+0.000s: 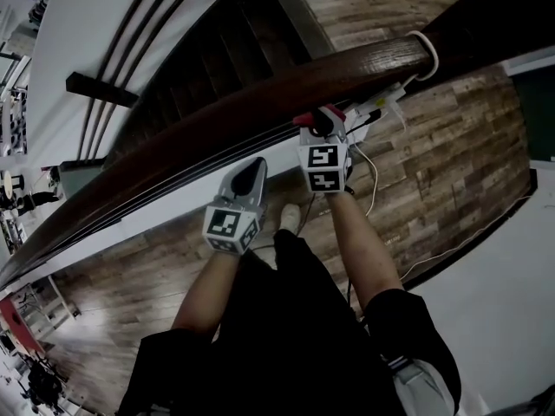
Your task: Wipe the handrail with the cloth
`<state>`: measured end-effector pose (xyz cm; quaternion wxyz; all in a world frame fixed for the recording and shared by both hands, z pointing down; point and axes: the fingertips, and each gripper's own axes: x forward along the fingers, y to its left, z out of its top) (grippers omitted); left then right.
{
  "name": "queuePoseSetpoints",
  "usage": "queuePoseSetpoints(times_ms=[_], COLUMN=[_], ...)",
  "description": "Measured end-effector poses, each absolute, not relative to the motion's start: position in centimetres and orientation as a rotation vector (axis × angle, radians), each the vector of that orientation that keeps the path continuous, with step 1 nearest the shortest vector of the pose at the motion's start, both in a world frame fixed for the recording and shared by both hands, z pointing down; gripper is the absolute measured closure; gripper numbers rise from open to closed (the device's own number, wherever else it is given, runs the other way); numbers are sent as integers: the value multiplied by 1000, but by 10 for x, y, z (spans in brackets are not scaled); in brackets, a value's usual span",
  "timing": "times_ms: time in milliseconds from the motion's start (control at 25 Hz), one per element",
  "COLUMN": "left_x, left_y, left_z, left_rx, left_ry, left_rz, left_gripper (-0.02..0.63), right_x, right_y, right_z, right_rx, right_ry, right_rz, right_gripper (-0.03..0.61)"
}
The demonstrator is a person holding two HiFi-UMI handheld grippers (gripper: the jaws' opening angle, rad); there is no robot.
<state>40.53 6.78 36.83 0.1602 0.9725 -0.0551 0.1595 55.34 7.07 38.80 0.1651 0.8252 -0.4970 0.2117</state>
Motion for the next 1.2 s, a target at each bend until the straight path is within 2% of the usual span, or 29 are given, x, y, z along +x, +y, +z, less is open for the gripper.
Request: queuePoseSetpoints(times_ms=[1200], left_x=[304], left_y=[-23], left_z=[376], left_rx=[2676], left_ry=[-519], left_rz=[410], left_gripper=[614], right_x=[444], right_y=[11], right_z=[394], right_rx=[2157], right_ry=[-1587], right_rz=[689], right_gripper=[526])
